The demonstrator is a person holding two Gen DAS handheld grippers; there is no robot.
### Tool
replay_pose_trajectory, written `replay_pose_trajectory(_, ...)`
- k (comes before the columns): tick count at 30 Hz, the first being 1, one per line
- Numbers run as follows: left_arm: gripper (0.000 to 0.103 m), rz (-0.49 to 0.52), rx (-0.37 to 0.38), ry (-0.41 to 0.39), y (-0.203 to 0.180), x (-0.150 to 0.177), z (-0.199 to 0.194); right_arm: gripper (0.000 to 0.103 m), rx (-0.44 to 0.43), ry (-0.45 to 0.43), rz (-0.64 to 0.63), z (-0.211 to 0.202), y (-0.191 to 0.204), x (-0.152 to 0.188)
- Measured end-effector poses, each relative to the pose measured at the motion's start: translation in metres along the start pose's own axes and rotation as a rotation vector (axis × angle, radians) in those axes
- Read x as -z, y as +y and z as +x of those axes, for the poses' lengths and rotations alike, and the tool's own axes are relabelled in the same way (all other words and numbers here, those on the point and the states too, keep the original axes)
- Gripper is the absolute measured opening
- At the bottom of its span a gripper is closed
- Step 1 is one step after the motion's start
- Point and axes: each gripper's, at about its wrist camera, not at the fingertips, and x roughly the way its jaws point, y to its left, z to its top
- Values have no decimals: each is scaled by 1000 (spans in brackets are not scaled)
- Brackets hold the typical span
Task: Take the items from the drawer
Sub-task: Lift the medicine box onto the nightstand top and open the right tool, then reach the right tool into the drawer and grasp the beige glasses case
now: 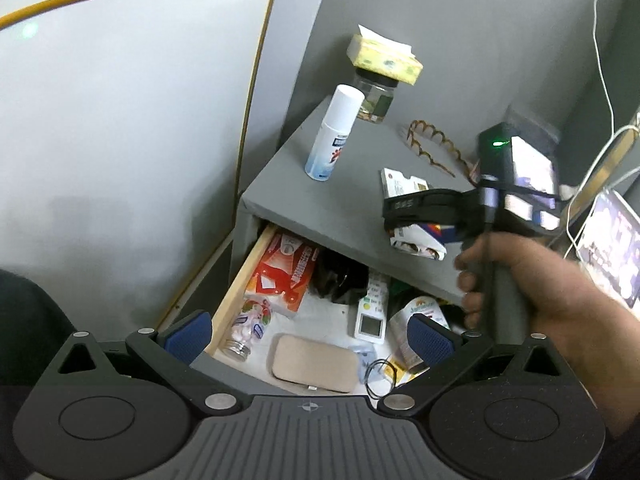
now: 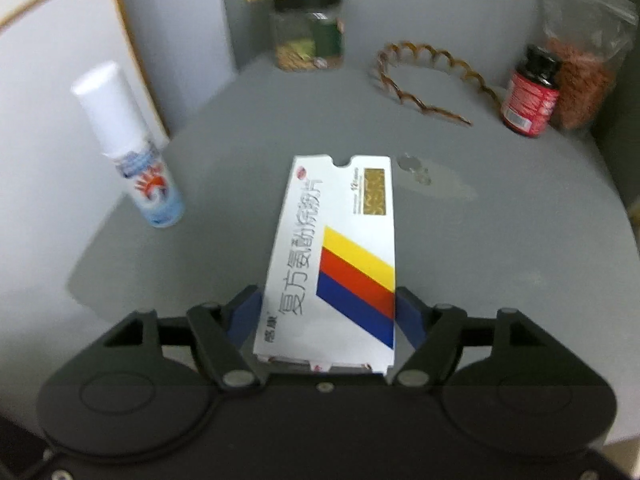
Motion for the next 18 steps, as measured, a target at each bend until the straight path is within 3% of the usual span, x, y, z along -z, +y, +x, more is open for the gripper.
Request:
replay_pose_trajectory(7, 103, -18, -14, -27, 6, -5, -4, 71, 47, 12, 45, 10, 21, -9)
replay_pose_trajectory(10, 103, -5, -8, -38, 4, -4, -5, 72, 34, -46, 58, -1, 12, -4)
replay_pose_trajectory(14, 103, 21, 4, -47, -3, 0, -10, 76, -23, -155, 48, -36, -18, 16)
replay_pose_trajectory(18, 103, 37, 37, -51, -9, 1, -14, 79, -147, -170, 12, -76, -35, 41)
